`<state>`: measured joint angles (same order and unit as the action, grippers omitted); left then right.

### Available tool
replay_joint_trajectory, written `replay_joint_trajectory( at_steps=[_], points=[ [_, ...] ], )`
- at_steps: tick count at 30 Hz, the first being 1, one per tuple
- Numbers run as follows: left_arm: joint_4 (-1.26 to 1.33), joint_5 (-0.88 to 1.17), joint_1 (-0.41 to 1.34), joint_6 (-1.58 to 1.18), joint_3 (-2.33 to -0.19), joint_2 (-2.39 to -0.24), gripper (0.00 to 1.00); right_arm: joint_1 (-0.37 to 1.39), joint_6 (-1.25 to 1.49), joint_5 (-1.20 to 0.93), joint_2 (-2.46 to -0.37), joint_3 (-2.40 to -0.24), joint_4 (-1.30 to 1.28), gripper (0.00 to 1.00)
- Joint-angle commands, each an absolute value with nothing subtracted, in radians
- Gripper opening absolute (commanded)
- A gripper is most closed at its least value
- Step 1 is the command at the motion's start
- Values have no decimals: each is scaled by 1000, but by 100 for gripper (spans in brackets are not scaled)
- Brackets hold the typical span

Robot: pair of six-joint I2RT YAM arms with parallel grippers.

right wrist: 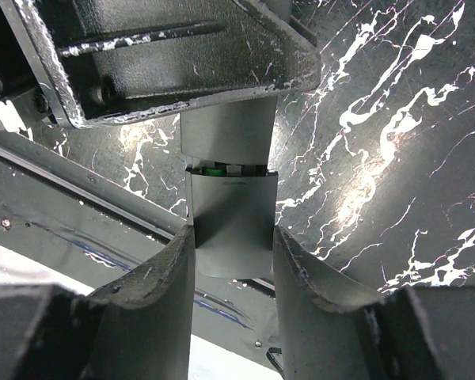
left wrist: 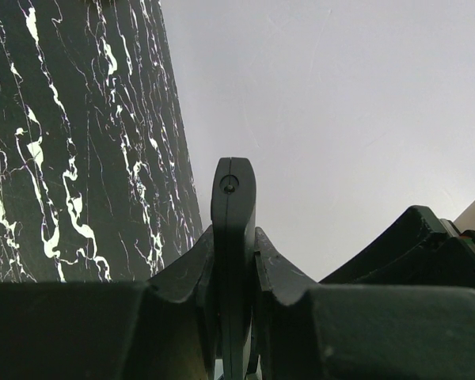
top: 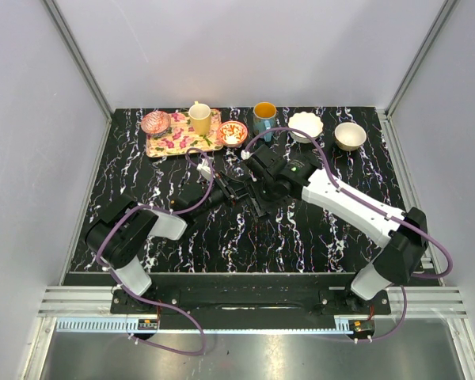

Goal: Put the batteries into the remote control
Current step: Load the battery cover into the remote control.

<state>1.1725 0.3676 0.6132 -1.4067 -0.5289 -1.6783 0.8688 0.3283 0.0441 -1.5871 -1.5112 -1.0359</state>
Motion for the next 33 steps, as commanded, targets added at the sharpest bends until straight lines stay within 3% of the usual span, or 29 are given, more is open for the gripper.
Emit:
replay_joint_trajectory(
  at_steps=[1, 25, 33],
  points=[
    [1224, 354, 620, -1407, -540, -1641, 0, 881, 333, 60, -1594, -1532, -989, 0],
    [1253, 337, 626, -1454, -541, -1640, 0, 882, 356, 60, -1611, -1488, -969, 0],
    [1259, 339, 629, -1456, -537, -1638, 0, 882, 362, 71, -1618, -1497, -973, 11]
  ],
)
